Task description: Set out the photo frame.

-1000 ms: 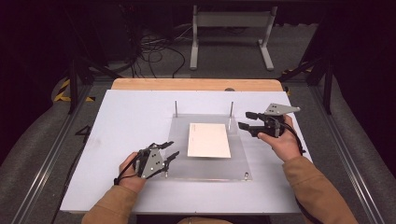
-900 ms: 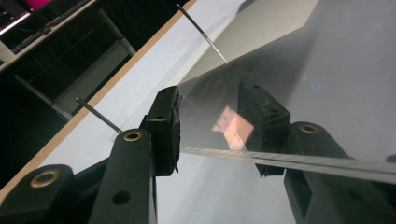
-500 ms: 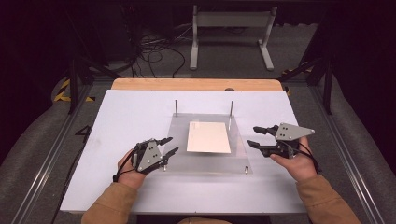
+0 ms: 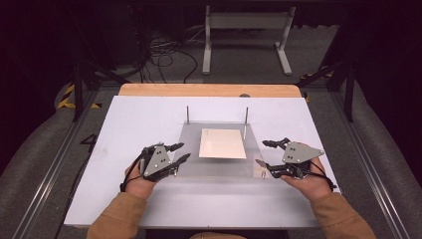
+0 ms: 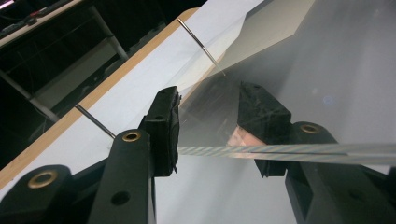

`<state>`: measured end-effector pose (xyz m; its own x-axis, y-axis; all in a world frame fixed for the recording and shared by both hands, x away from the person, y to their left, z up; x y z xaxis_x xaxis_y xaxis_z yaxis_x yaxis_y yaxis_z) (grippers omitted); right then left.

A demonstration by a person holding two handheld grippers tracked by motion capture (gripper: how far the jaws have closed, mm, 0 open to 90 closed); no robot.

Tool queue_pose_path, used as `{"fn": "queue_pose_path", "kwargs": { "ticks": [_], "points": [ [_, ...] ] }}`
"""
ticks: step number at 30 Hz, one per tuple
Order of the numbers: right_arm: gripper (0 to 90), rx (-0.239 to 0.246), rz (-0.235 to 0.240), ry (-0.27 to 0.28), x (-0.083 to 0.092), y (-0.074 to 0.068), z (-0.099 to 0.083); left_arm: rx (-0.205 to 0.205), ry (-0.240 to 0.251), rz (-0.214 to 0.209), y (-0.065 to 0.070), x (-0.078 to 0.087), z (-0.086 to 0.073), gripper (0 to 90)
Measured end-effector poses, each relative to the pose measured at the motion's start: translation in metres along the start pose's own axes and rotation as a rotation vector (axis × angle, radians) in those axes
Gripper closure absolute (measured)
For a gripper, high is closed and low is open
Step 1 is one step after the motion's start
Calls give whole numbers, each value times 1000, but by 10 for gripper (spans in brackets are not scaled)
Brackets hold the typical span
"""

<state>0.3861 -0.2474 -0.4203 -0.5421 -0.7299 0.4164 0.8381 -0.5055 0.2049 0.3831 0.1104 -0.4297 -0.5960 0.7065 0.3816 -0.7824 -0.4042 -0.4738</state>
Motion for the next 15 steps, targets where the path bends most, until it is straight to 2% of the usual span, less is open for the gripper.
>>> {"fn": "queue_pose_path", "kwargs": {
  "ticks": [2,3,7,10,13,15],
  "points": [
    [277,7,1,7,-1,-1,1,0,0,0,0,0,0,573],
    [238,21,1,23,-4,-4,3,0,0,0,0,0,0,574],
    [226,36,16,43,-9,-7,6,1,1,-3,0,0,0,574],
    [238,38,32,48,-14,-10,7,1,4,-4,0,0,0,574],
    [260,19,54,48,-19,-11,6,-2,6,-4,0,0,0,574],
    [293,19,53,44,-22,-11,5,-2,10,-5,-1,0,-1,574]
  ]
}}
Point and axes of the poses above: each handheld gripper's, and its own axes: x roughly backward along the jaws, z roughly out of its top, y roughly to its right, the point moved 4 cm from there along -x, roughly forward along the jaws, and after that the axes turned 10 degrees about -x, right-handed, at the moved point
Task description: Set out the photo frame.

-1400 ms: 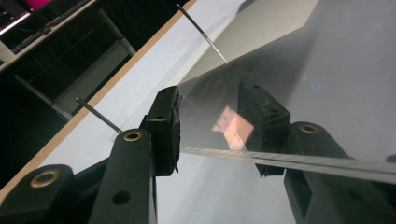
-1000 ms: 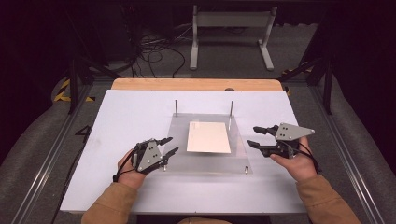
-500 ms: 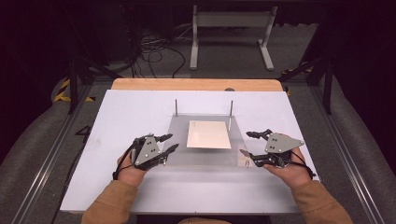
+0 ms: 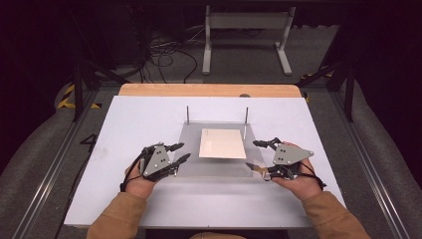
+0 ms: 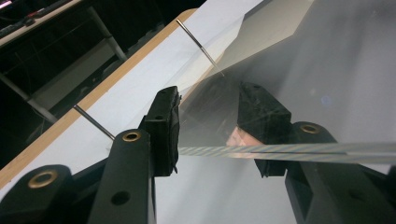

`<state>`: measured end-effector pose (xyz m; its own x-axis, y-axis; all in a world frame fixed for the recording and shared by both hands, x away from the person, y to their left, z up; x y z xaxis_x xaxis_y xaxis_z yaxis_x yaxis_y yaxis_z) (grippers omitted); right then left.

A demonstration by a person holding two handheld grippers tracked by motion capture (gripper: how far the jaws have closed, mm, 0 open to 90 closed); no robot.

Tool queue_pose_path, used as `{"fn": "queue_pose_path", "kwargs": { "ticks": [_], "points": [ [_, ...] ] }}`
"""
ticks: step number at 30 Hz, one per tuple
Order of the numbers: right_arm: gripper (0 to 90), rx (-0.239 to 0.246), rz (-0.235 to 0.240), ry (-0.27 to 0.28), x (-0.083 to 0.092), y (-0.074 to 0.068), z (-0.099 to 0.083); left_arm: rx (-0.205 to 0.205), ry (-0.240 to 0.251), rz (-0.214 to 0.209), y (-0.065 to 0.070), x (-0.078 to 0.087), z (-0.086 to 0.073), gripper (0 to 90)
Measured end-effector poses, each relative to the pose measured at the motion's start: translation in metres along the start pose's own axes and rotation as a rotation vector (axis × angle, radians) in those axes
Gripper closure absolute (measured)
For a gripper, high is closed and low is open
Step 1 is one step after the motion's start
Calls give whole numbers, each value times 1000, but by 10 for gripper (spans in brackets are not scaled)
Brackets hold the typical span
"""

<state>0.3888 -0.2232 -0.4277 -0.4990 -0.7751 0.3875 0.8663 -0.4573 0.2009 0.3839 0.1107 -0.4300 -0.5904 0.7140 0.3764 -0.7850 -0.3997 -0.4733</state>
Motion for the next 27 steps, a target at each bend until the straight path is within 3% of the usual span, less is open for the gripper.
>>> {"fn": "queue_pose_path", "kwargs": {
  "ticks": [3,8,10,20,27],
  "points": [
    [338,2,10,12,-2,0,1,-1,0,-3,0,0,0,575],
    [537,-36,19,45,-6,-1,4,2,14,-8,-1,-1,-2,574],
    [571,-51,13,62,-5,0,5,11,25,-7,-2,-1,-1,575],
    [607,-83,-5,78,-3,4,13,16,49,17,-7,-1,3,575],
    [625,-68,-37,74,-2,5,18,32,75,36,-11,-1,6,572]
  ]
}}
Point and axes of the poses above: each handheld gripper's, and its own axes: x roughly backward along the jaws, z roughly out of its top, y roughly to its right, the point moved 4 cm from there along -x, roughly forward along the jaws, and after that the axes turned 10 degrees about -x, right-handed, at the moved point
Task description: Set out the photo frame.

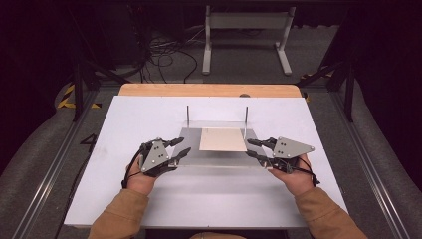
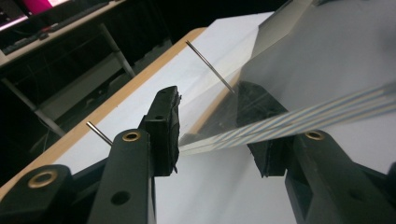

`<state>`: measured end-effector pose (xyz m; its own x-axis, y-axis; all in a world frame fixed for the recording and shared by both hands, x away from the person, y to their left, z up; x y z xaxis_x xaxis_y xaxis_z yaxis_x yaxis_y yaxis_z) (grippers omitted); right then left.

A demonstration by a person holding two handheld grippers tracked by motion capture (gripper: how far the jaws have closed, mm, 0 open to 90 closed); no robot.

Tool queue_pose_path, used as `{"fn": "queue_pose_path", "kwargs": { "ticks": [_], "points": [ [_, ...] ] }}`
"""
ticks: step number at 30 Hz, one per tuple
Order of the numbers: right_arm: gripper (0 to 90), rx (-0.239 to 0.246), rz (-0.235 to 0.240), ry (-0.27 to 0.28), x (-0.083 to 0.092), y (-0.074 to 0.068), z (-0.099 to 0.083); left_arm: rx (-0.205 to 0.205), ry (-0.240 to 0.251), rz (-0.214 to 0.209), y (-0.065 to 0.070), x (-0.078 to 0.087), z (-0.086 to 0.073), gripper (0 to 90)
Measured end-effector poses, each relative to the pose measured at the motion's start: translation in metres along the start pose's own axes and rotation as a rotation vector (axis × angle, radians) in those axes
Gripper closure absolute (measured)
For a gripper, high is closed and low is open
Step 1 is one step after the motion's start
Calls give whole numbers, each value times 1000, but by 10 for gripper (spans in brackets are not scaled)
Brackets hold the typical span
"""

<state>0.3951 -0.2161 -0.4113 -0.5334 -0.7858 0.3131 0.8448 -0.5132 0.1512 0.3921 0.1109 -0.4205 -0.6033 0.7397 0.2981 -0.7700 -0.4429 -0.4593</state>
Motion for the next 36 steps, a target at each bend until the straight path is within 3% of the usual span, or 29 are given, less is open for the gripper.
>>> {"fn": "queue_pose_path", "kwargs": {
  "ticks": [15,27,36],
  "points": [
    [618,39,-75,40,-1,8,16,17,53,60,-11,-2,11,568],
    [629,16,-75,47,1,12,22,-16,58,95,-15,-2,22,561],
    [662,8,-39,53,11,1,34,-44,91,116,-14,10,38,548]
  ]
}}
Point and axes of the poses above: each handheld gripper's, and its own axes: x roughly backward along the jaws, z roughly out of its top, y roughly to its right, the point moved 4 cm from there along -x, roughly forward along the jaws, and after that the axes turned 10 degrees about -x, right-handed, at the moved point
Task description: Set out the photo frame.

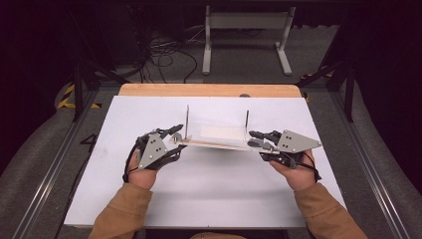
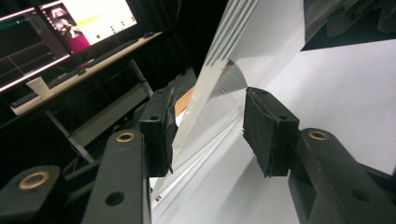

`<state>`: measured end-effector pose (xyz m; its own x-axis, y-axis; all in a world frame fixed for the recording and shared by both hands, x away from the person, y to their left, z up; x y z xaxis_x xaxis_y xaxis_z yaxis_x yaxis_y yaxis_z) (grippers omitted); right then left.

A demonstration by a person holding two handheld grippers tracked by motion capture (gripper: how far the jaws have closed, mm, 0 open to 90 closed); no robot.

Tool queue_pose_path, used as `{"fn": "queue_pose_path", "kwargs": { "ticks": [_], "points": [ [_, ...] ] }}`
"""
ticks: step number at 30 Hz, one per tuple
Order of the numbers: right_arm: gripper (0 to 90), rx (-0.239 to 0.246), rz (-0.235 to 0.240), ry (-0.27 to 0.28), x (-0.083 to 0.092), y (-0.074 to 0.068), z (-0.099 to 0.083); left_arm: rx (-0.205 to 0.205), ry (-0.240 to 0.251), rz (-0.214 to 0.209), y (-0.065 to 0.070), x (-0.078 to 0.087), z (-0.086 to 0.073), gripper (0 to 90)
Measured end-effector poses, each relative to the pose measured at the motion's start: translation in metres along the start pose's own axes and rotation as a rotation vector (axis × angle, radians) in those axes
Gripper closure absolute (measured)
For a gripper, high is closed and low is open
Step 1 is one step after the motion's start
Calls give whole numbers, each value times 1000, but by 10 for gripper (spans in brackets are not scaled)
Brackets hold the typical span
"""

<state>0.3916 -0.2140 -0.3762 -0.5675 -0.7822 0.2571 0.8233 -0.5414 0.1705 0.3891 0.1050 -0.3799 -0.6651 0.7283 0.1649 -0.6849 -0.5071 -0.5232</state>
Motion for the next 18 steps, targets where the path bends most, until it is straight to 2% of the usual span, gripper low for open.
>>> {"fn": "queue_pose_path", "kwargs": {
  "ticks": [3,8,12,18],
  "points": [
    [667,8,-1,-6,3,-2,4,-2,8,-3,0,2,3,549],
    [704,11,39,-51,15,-10,16,16,9,-30,3,8,12,550],
    [716,19,56,-63,19,-14,20,19,10,-42,4,13,17,553],
    [734,-4,110,-88,28,-21,30,45,-4,-72,7,24,29,561]
  ]
}}
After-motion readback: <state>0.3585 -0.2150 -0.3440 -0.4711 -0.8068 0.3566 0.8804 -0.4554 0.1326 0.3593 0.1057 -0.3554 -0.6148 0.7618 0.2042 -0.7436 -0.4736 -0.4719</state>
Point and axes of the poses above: each handheld gripper's, and its own axes: x roughly backward along the jaws, z roughly out of its top, y roughly to its right, the point moved 4 cm from there along -x, roughly forward along the jaws, and after that the axes turned 10 degrees about -x, right-handed, at the moved point
